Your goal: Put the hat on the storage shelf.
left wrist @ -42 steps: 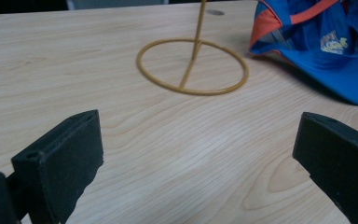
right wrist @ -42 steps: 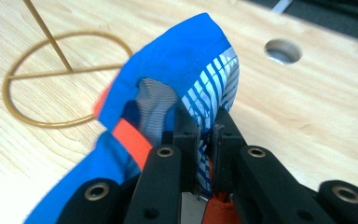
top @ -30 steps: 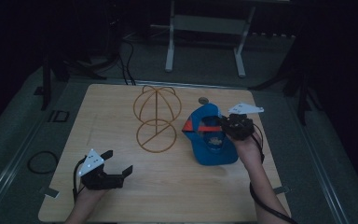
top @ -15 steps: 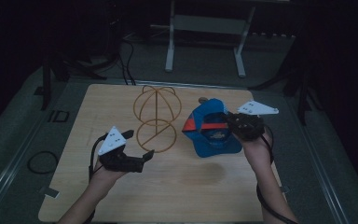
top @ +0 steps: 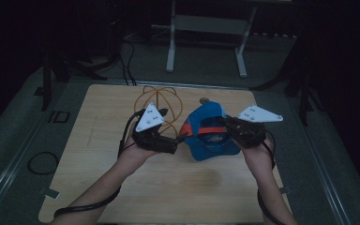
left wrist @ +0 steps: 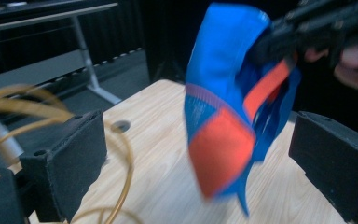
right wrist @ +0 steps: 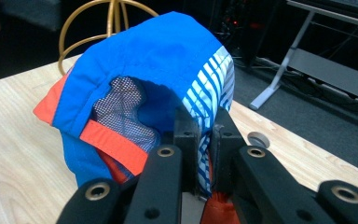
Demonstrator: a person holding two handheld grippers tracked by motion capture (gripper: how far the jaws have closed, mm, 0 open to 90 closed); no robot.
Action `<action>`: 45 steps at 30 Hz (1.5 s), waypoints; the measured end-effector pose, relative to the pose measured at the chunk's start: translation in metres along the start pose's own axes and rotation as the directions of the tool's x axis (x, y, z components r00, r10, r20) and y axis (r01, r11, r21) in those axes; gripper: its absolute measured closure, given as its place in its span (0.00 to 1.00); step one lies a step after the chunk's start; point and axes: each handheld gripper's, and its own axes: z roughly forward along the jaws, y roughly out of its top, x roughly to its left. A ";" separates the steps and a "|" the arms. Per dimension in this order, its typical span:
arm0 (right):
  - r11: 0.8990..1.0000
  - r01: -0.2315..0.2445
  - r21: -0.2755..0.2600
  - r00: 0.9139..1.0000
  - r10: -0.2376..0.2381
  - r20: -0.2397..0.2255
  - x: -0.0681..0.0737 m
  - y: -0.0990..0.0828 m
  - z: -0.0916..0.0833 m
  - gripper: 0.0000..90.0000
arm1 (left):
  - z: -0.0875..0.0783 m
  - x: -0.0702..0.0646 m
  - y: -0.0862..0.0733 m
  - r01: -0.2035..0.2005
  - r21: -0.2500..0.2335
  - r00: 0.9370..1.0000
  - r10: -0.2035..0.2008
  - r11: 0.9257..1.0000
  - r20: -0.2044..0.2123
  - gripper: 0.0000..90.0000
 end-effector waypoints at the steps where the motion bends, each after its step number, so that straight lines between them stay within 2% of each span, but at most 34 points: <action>1: 1.000 -0.001 0.000 1.000 0.001 -0.004 0.001 0.000 0.000 0.93 | 0.004 -0.001 0.004 -0.008 0.003 1.000 0.008 1.000 0.003 0.05; 6: 1.000 -0.007 -0.006 1.000 0.007 -0.019 0.004 -0.001 0.000 0.93 | 0.020 -0.003 0.016 -0.006 0.009 1.000 0.005 1.000 0.025 0.08; 8: 1.000 -0.009 -0.008 1.000 0.009 -0.027 0.003 -0.001 -0.001 0.93 | 0.033 -0.003 0.021 -0.019 0.032 0.999 0.017 0.999 0.042 0.16; 10: 1.000 -0.006 -0.008 1.000 0.006 -0.022 0.004 -0.001 -0.001 0.93 | 0.041 -0.004 0.022 -0.021 0.060 0.998 0.017 0.998 0.061 0.18; 11: 1.000 -0.006 -0.010 1.000 0.006 -0.024 0.004 -0.001 -0.001 0.93 | 0.045 -0.005 0.022 -0.025 0.076 0.997 0.019 0.997 0.079 0.22; 14: 1.000 0.002 -0.015 1.000 -0.002 -0.024 0.005 -0.001 -0.003 0.93 | 0.053 -0.010 0.020 -0.046 0.099 0.997 0.040 0.994 0.059 0.25; 18: 1.000 0.003 -0.016 1.000 -0.004 -0.027 0.006 -0.001 -0.004 0.93 | 0.060 -0.012 0.016 -0.027 0.147 0.998 0.018 0.989 0.058 0.35; 19: 1.000 0.003 -0.017 1.000 -0.004 -0.028 0.007 -0.001 -0.004 0.93 | 0.061 -0.012 0.015 -0.026 0.154 0.997 0.015 0.988 0.071 0.37; 21: 1.000 0.007 -0.016 1.000 -0.007 -0.031 0.008 -0.002 -0.004 0.93 | 0.063 -0.013 0.015 -0.025 0.164 0.998 0.015 0.986 0.061 0.43; 22: 1.000 0.004 -0.016 0.999 -0.005 -0.032 0.009 -0.003 -0.004 0.93 | 0.064 -0.013 0.015 -0.019 0.166 0.998 0.009 0.986 0.065 0.47; 24: 1.000 0.001 -0.017 1.000 -0.002 -0.029 0.010 -0.004 -0.003 0.93 | 0.066 -0.013 0.016 -0.010 0.177 0.999 0.002 0.984 0.045 0.54; 27: 1.000 -0.008 -0.021 0.999 0.008 -0.034 0.011 -0.005 -0.004 0.93 | 0.067 -0.013 0.016 -0.003 0.185 1.000 0.000 0.983 0.016 0.77; 30: 1.000 -0.009 -0.024 0.999 0.009 -0.035 0.012 -0.005 -0.005 0.93 | 0.068 -0.014 0.017 -0.008 0.185 1.000 0.006 0.983 0.010 0.97; 32: 1.000 -0.005 -0.025 0.999 0.004 -0.034 0.014 -0.005 -0.005 0.93 | 0.069 -0.017 0.019 -0.027 0.193 1.000 0.029 0.981 -0.010 0.98; 36: 0.999 -0.013 -0.034 0.999 0.012 -0.032 0.016 -0.007 -0.006 0.93 | 0.072 -0.019 0.021 -0.039 0.197 0.999 0.043 0.980 -0.013 0.99; 37: 0.999 -0.018 -0.038 0.999 0.017 -0.035 0.015 -0.008 -0.007 0.93 | 0.072 -0.021 0.023 -0.065 0.196 0.997 0.069 0.978 -0.014 0.99; 38: 0.999 -0.018 -0.038 0.999 0.017 -0.035 0.015 -0.008 -0.007 0.93 | 0.072 -0.021 0.023 -0.065 0.196 0.997 0.069 0.978 -0.014 0.99; 40: 0.999 -0.030 -0.045 0.999 0.028 -0.047 0.014 -0.010 -0.010 0.91 | 0.069 -0.024 0.025 -0.104 0.187 0.993 0.111 0.977 -0.030 0.99; 43: 0.998 -0.025 -0.054 0.999 0.023 -0.041 0.014 -0.012 -0.016 0.81 | 0.065 -0.027 0.026 -0.135 0.158 0.985 0.149 0.978 -0.084 0.99; 45: 0.997 -0.028 -0.067 0.999 0.025 -0.048 0.014 -0.013 -0.022 0.77 | 0.062 -0.028 0.026 -0.157 0.147 0.980 0.172 0.977 -0.099 0.99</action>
